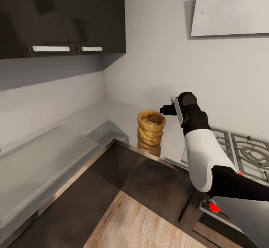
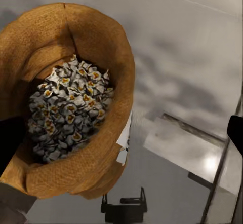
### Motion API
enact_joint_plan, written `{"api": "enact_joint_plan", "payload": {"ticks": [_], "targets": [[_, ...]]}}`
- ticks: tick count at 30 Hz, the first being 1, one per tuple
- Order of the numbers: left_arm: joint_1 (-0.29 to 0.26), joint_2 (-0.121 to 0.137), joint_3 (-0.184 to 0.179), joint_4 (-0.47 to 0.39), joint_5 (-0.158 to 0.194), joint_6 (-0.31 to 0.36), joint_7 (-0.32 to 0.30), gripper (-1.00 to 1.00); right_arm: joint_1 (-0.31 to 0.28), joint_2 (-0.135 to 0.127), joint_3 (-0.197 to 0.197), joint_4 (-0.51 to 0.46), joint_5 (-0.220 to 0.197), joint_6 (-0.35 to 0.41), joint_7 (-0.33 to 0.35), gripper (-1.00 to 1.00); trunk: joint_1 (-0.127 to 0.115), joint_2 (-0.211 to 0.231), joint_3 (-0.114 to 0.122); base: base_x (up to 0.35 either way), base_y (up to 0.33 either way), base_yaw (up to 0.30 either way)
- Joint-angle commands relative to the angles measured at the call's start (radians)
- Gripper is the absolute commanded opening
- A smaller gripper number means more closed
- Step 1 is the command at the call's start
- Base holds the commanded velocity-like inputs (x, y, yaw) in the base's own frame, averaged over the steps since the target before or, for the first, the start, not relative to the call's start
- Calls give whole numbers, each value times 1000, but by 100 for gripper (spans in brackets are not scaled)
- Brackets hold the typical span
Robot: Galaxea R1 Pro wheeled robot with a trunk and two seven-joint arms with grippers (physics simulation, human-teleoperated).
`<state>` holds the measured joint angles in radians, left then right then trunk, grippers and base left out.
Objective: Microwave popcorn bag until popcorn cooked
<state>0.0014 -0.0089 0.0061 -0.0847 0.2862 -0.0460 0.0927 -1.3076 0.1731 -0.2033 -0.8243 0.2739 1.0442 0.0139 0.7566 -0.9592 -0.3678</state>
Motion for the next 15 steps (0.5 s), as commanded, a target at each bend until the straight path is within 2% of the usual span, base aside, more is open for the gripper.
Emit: {"api": "enact_joint_plan", "payload": {"ticks": [1,15], "targets": [[0,0,0,-1,5,-2,2,100,-1,1,-4,1,3,3,1,100,0,-1,-1,0,144,0],[0,0,0,-1,4,-3,3,100,3,1,-4,30,5,3,-3,100,0,-1,-1,0,13,0]]}}
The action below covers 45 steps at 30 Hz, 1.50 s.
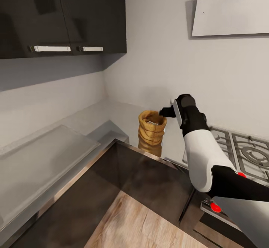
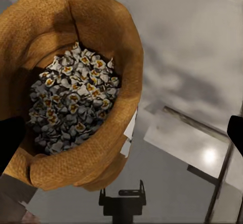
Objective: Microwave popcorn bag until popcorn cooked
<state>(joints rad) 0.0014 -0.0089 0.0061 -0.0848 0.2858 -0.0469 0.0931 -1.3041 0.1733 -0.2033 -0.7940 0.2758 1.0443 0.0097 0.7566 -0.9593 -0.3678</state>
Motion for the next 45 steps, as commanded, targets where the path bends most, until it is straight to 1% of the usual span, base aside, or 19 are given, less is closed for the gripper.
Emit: {"api": "enact_joint_plan", "payload": {"ticks": [1,5,9,12,16,19,25,27,28,30,32,37,45], "targets": [[0,0,0,-1,4,-2,3,100,0,1,-4,9,3,3,1,100,0,-1,-1,0,0,0],[0,0,0,-1,4,-2,3,100,0,1,-4,42,4,3,1,100,0,-1,-1,0,0,0],[0,0,0,-2,4,-2,3,100,0,1,-4,45,2,1,-11,100,0,-1,-1,0,0,0],[0,0,0,-2,4,-2,3,100,-1,1,-4,45,2,-15,-15,100,0,-1,-1,7,0,0],[0,0,-1,0,4,-1,2,100,-1,1,-5,47,2,-21,-20,100,0,-1,-1,165,0,0],[0,0,-1,0,4,-1,2,100,0,1,-4,47,1,-46,-41,100,0,-1,-1,105,0,0],[0,0,0,-1,4,-1,2,100,11,1,-4,47,-3,-88,-47,100,0,-1,-1,12,0,0],[0,0,0,-1,4,-1,2,100,28,1,-4,47,-3,-104,-48,100,0,-1,-1,0,0,0],[0,0,0,-2,4,-1,3,100,34,1,-10,41,-9,-98,-54,100,0,-1,-1,0,0,0],[0,0,0,-3,3,-1,2,100,45,1,-21,37,-7,-94,-59,100,0,-1,-1,0,0,0],[0,0,0,-3,3,-1,2,100,52,1,-19,40,-1,-105,-59,100,0,-1,-1,0,0,0],[0,-1,0,-3,3,-1,2,100,78,1,-19,13,3,-106,-71,100,0,-1,-1,0,0,0],[0,0,0,-1,3,-1,-7,100,80,1,-20,-1,3,-107,-74,100,0,-1,-1,75,0,0]]}}
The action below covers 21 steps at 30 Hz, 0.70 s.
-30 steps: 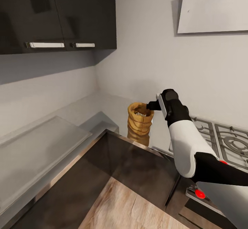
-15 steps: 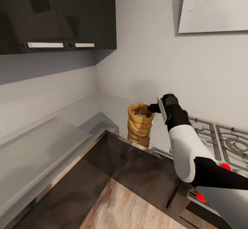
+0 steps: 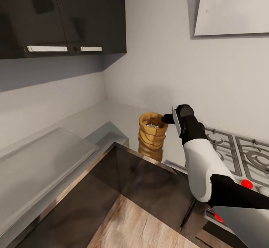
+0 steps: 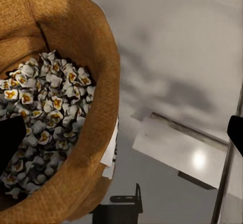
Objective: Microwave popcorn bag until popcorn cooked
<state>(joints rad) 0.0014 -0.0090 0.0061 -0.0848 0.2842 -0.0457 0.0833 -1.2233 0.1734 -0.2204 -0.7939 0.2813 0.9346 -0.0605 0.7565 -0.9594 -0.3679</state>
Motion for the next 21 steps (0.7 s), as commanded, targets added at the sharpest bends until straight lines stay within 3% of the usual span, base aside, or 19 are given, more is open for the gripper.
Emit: {"api": "enact_joint_plan", "payload": {"ticks": [1,15,21], "targets": [[0,0,0,-1,4,-2,3,100,-1,1,-3,-1,-2,3,-4,100,0,-1,-1,27,0,0],[0,-1,0,-1,4,-2,4,100,-1,1,-4,-1,-1,21,-8,100,0,-1,-1,2,67,-1],[0,0,0,-1,4,-2,4,100,-1,1,-4,-1,-3,35,-123,100,0,-1,-1,0,1,-103]]}}
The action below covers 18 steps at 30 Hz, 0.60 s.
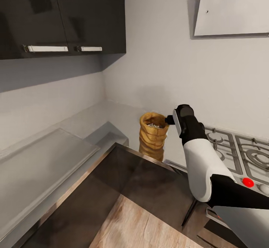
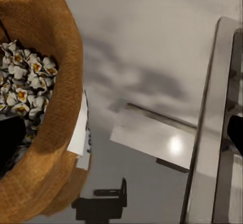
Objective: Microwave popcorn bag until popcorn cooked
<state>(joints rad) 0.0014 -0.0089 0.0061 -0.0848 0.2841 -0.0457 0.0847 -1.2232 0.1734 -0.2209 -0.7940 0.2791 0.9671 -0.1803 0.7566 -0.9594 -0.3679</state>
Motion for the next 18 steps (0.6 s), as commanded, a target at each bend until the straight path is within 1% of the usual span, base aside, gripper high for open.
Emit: {"api": "enact_joint_plan", "payload": {"ticks": [1,7,10,15,18], "targets": [[0,0,0,-1,4,-2,3,100,-1,1,-3,-1,-3,3,-9,100,0,-1,-1,0,0,-18],[0,0,0,-1,4,-2,1,100,-1,1,-2,-1,-8,3,-10,100,0,-1,-1,0,17,-4],[0,0,0,-1,4,-2,1,100,-1,1,-2,-1,-22,3,-10,100,0,-1,-1,0,186,0],[0,0,0,-1,4,-2,1,100,-1,1,-3,-1,-25,-5,-10,100,0,-1,-1,0,250,0],[0,0,0,-1,4,-2,1,100,-1,1,-3,-1,-25,-9,-11,100,0,-1,-1,0,71,0]]}}
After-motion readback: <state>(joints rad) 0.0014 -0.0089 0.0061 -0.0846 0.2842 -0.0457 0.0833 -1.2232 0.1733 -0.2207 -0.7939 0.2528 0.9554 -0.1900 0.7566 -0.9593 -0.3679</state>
